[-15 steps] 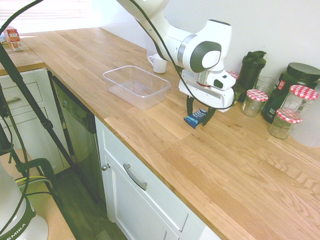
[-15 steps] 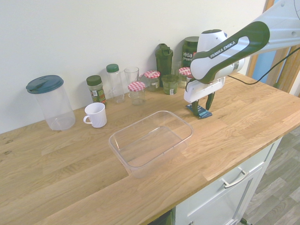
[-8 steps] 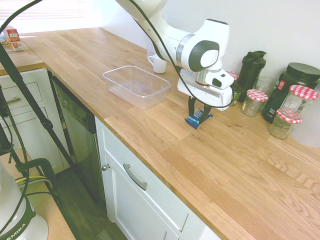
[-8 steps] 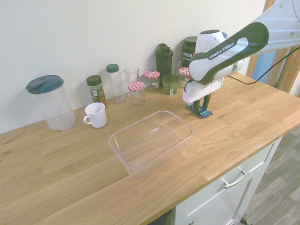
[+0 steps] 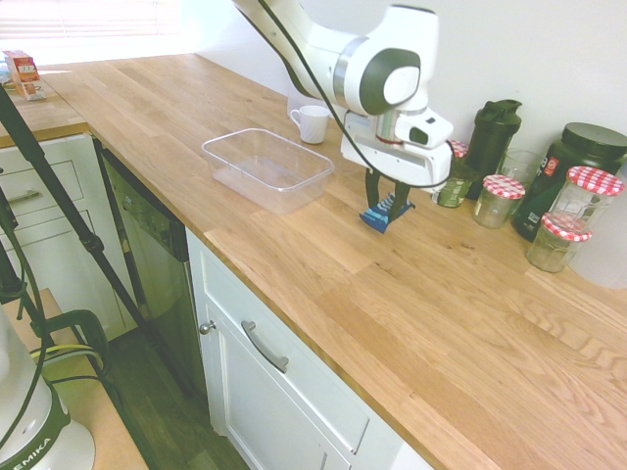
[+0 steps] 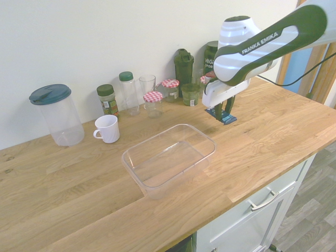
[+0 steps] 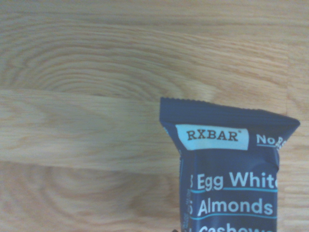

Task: Put the protein bar into the container

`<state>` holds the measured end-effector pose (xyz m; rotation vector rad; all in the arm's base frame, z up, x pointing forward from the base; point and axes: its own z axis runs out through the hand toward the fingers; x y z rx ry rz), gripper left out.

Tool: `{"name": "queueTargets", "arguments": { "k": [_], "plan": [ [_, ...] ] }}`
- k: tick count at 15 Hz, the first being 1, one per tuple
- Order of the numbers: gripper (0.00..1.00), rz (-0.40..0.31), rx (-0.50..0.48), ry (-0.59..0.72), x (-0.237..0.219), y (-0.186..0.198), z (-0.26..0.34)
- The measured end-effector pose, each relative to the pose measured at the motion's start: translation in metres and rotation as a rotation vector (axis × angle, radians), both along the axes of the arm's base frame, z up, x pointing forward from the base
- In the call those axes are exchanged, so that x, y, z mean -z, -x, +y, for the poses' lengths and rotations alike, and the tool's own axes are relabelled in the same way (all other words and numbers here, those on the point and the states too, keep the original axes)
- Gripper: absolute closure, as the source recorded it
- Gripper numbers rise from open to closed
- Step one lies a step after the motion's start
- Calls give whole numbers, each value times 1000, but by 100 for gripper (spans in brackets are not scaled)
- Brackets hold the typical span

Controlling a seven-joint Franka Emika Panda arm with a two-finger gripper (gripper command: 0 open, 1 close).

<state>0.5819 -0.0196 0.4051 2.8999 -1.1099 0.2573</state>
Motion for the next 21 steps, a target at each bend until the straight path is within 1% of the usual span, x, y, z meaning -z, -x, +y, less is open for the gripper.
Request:
{"name": "queueTargets", "arguments": {
  "k": [2, 5, 10, 14, 18, 21],
  "plan": [
    [100, -19, -17, 15, -17, 23, 40],
    [100, -36, -42, 38, -26, 53, 102],
    [100, -53, -69, 83, -26, 75, 188],
    [100, -43, -75, 110, -8, 69, 235],
    [100, -24, -77, 128, 13, 46, 267],
    [100, -14, -82, 138, 17, 28, 291]
  ]
}}
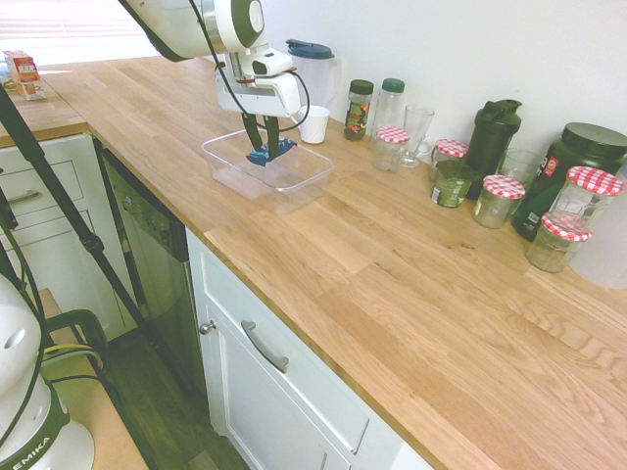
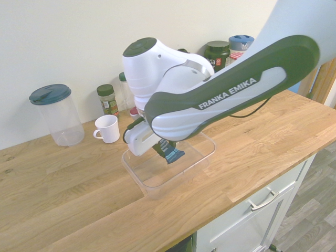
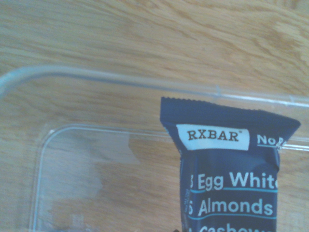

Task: Put the protein bar into the container

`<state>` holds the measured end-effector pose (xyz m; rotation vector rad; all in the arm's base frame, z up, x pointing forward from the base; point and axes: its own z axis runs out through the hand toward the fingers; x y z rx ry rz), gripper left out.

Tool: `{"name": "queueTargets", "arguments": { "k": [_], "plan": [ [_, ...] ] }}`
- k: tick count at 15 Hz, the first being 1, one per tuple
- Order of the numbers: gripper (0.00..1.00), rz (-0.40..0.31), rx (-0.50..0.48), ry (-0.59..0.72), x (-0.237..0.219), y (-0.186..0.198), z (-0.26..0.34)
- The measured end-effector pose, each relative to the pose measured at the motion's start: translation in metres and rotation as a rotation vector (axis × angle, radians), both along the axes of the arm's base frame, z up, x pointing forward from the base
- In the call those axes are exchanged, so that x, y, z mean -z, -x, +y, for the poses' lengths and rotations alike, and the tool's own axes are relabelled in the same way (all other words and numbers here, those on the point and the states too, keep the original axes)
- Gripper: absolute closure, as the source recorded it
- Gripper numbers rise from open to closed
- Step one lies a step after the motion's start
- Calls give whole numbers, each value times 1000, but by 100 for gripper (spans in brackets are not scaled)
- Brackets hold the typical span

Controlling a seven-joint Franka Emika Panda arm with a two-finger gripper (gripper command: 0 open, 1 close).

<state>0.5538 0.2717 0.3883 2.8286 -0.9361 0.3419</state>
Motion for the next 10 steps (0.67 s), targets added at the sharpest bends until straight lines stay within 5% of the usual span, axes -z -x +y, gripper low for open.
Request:
{"name": "queueTargets", "arguments": {
  "k": [5, 6, 10],
  "plan": [
    [100, 28, 8, 25, 17, -16, 22],
    [0, 35, 14, 30, 22, -20, 23],
    [0, 43, 28, 41, 31, -30, 25]
  ]
}}
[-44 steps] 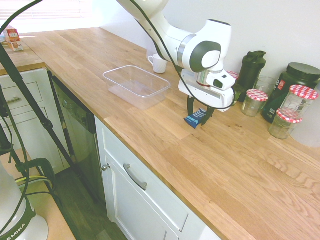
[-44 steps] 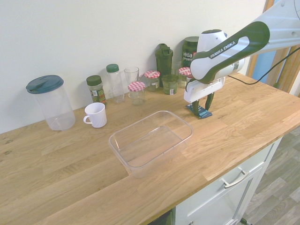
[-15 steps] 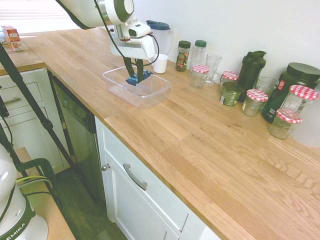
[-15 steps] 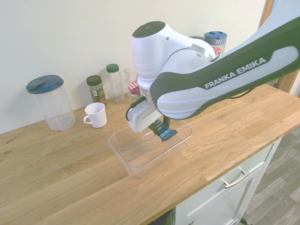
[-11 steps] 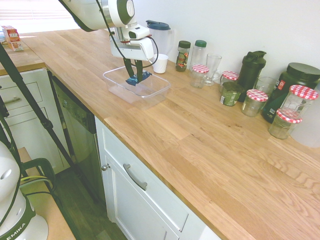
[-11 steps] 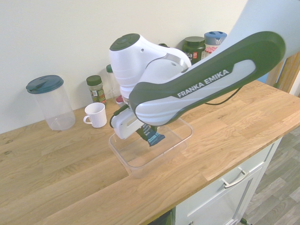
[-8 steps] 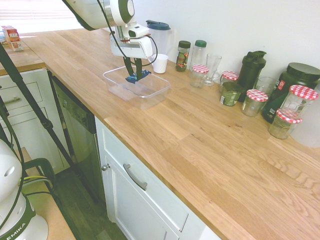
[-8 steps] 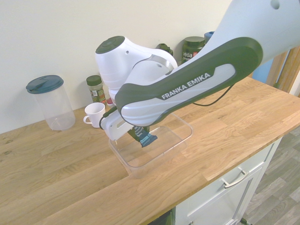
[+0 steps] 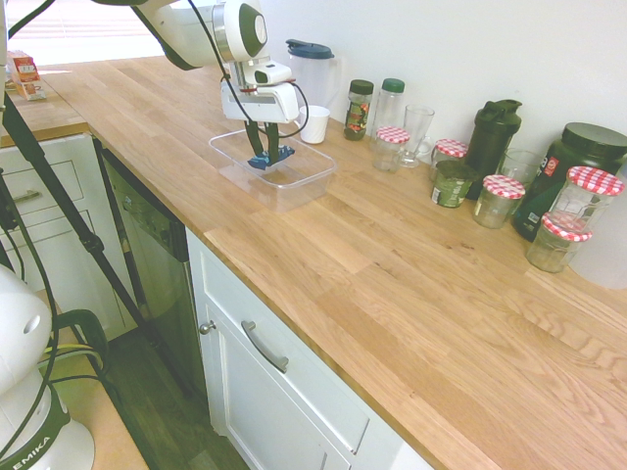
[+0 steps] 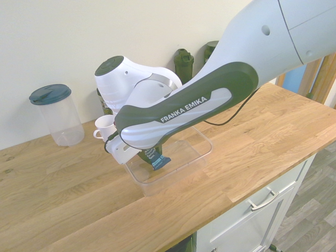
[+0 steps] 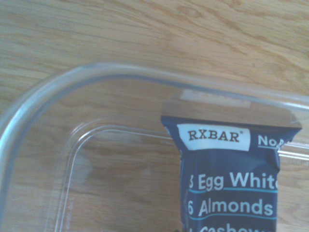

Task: Put the protein bar into the container

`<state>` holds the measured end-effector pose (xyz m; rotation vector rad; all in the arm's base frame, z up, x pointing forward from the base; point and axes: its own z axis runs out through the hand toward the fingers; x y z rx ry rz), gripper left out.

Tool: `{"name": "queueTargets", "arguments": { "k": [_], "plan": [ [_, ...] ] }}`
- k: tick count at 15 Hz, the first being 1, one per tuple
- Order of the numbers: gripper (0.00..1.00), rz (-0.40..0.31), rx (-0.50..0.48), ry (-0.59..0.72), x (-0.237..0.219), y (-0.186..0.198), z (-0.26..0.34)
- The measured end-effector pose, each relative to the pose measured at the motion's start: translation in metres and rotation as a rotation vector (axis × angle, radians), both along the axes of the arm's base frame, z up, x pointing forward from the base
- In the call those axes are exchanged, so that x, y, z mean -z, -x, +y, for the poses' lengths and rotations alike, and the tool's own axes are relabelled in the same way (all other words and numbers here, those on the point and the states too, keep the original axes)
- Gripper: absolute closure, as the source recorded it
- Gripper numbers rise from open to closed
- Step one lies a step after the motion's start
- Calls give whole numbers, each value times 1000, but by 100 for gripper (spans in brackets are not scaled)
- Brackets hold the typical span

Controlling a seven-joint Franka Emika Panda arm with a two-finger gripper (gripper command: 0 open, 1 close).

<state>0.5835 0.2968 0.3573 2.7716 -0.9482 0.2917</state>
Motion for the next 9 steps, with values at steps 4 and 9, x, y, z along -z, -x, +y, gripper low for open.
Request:
{"name": "queueTargets", "arguments": {
  "k": [4, 9],
  "plan": [
    [0, -1, -1, 2, -3, 0, 2],
    [0, -28, 8, -23, -32, 6, -6]
  ]
}}
